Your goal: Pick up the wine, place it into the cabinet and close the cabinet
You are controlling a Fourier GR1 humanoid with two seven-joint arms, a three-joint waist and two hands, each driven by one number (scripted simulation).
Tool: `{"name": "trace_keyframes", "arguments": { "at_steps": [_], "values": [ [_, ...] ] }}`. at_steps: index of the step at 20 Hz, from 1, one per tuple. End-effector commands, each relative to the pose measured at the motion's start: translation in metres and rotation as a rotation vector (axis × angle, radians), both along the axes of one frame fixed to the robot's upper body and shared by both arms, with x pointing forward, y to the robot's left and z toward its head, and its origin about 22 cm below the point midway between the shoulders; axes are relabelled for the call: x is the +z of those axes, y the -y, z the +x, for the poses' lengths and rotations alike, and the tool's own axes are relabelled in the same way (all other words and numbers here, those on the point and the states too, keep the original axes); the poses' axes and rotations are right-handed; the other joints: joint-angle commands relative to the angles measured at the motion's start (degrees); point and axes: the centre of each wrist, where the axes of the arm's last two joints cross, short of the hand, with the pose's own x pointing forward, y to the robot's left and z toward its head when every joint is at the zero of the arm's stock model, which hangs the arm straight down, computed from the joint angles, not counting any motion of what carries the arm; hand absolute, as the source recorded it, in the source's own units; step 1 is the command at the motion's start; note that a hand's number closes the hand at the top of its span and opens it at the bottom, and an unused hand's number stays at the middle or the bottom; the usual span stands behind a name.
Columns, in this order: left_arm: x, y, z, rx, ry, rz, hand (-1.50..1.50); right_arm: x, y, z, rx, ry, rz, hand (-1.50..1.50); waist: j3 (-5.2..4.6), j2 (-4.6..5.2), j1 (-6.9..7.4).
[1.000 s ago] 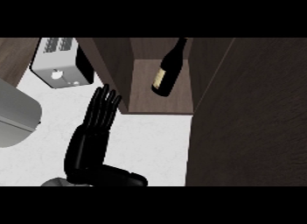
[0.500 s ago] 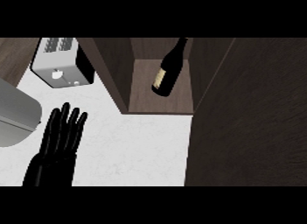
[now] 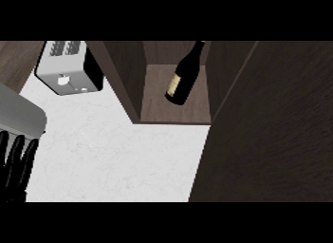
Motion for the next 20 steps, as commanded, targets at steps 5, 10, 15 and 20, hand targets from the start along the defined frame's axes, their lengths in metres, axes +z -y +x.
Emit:
{"name": "trace_keyframes", "arguments": {
  "at_steps": [5, 10, 15, 20],
  "values": [
    [0.005, -0.056, -0.026, 0.031, 0.005, 0.009, -1.5, 0.031, -0.044, -0.022, 0.029, 0.065, 0.023, 1.5, -0.06, -0.07, 0.24],
    [0.011, -0.086, -0.034, 0.029, 0.02, 0.021, -1.5, 0.031, -0.082, -0.02, 0.022, 0.134, 0.007, 1.5, -0.06, -0.15, 0.56],
    [0.013, -0.102, -0.032, 0.009, 0.03, 0.021, -1.5, 0.032, -0.122, 0.006, -0.006, 0.196, -0.079, 1.5, -0.04, 0.14, 0.45],
    [0.026, -0.107, -0.036, -0.013, 0.032, 0.012, -1.5, 0.038, -0.151, 0.053, -0.071, 0.171, -0.069, 1.5, 0.02, 0.33, 1.16]
  ]
}}
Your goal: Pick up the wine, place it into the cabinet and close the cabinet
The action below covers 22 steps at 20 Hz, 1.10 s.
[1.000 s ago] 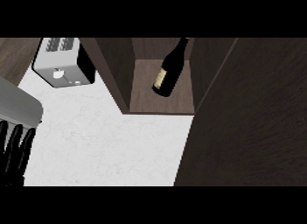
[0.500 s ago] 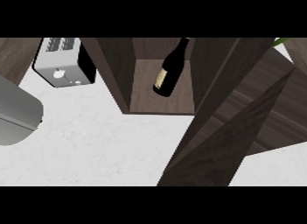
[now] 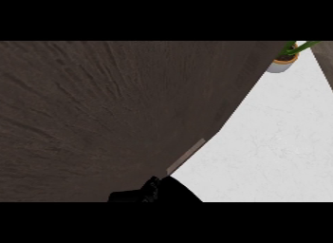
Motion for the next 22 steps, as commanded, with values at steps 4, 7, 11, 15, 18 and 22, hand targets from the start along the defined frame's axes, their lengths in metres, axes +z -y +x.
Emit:
{"name": "trace_keyframes", "arguments": {
  "at_steps": [4, 7, 11, 15, 18, 22],
  "values": [
    [0.014, -0.013, -0.006, -0.028, -0.005, 0.013, -1.5, 0.024, -0.036, 0.056, -0.105, 0.045, -0.007, 1.5, 0.06, 0.14, 0.06],
    [0.008, -0.021, 0.001, -0.025, -0.008, -0.015, -1.5, 0.013, -0.047, 0.08, -0.116, 0.015, -0.006, 1.5, 0.05, 0.32, -0.44],
    [0.013, -0.007, -0.005, -0.036, -0.027, -0.003, -1.5, 0.029, -0.054, 0.116, -0.179, 0.042, -0.021, 1.5, 0.08, 0.33, -0.28],
    [0.015, -0.014, -0.002, -0.057, -0.056, 0.014, -1.5, 0.019, -0.026, 0.149, -0.204, 0.066, -0.037, 1.5, 0.11, 0.31, -1.02],
    [0.012, 0.005, -0.001, -0.069, -0.076, -0.002, -1.5, 0.021, -0.032, 0.164, -0.24, 0.082, -0.063, 1.5, 0.11, 0.28, -1.18],
    [0.0, 0.008, 0.01, -0.106, -0.081, -0.002, -1.5, 0.013, -0.019, 0.195, -0.252, 0.067, -0.055, 1.5, 0.09, 0.37, -1.22]
  ]
}}
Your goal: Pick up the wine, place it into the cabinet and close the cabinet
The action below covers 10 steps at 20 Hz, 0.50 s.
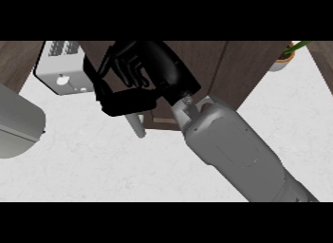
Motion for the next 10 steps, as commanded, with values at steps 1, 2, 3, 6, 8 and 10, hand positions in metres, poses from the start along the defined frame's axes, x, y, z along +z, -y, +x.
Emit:
{"name": "trace_keyframes", "arguments": {
  "at_steps": [1, 2, 3, 6, 8, 10],
  "values": [
    [-0.005, 0.018, 0.007, -0.03, -0.002, -0.004, -1.5, -0.005, 0.026, 0.041, -0.054, -0.017, -0.001, 1.5, 0.08, 0.56, -0.17],
    [0.004, 0.023, 0.008, -0.025, -0.005, -0.024, -1.5, 0.004, 0.041, 0.039, -0.051, -0.01, -0.002, 1.5, 0.12, 0.42, -0.56],
    [0.009, 0.022, 0.017, -0.031, -0.02, -0.008, -1.5, -0.017, 0.029, 0.045, -0.063, -0.005, -0.015, 1.5, 0.11, 0.73, -0.4],
    [-0.001, 0.032, 0.022, -0.025, -0.022, -0.014, -1.5, 0.0, 0.042, 0.049, -0.073, 0.026, -0.016, 1.5, 0.09, 0.69, -1.11],
    [-0.008, 0.035, 0.025, -0.021, -0.011, -0.014, -1.5, -0.004, 0.055, 0.058, -0.088, 0.036, -0.034, 1.5, 0.07, 0.83, -0.9],
    [-0.009, 0.037, 0.028, -0.019, -0.01, -0.025, -1.5, -0.005, 0.07, 0.066, -0.114, 0.024, -0.05, 1.5, 0.06, 1.04, -0.93]
  ]
}}
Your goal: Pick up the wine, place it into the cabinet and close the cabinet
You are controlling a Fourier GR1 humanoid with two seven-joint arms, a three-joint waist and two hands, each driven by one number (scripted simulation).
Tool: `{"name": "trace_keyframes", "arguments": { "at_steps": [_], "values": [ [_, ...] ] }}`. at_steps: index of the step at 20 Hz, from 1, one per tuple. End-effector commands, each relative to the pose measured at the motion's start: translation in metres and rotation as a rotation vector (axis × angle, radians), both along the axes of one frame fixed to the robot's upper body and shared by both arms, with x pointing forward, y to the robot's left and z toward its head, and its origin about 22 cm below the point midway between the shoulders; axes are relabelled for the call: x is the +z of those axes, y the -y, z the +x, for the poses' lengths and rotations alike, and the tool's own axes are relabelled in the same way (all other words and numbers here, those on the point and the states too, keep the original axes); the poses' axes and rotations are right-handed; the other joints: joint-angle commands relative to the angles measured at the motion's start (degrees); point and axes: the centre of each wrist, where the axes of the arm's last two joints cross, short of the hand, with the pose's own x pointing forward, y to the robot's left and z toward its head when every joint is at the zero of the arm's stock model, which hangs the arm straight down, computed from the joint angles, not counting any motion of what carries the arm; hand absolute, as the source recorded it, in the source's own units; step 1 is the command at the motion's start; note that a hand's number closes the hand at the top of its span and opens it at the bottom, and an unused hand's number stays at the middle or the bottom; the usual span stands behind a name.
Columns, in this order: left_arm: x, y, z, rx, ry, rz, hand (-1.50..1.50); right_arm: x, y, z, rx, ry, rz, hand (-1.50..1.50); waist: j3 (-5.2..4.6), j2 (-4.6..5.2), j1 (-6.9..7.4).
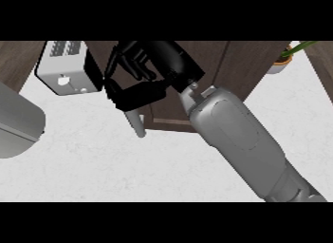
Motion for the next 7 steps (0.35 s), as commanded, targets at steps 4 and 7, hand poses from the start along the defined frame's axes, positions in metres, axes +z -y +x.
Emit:
{"name": "trace_keyframes", "arguments": {
  "at_steps": [4, 7],
  "values": [
    [-0.006, 0.011, 0.016, 0.017, 0.001, -0.002, -1.5, 0.011, 0.057, 0.046, -0.234, 0.008, -0.018, 1.5, 0.84, 1.96, -1.3],
    [-0.013, 0.018, 0.023, 0.019, -0.004, -0.012, -1.5, 0.011, 0.063, 0.05, -0.219, 0.014, -0.027, 1.5, 0.84, 2.07, -1.47]
  ]
}}
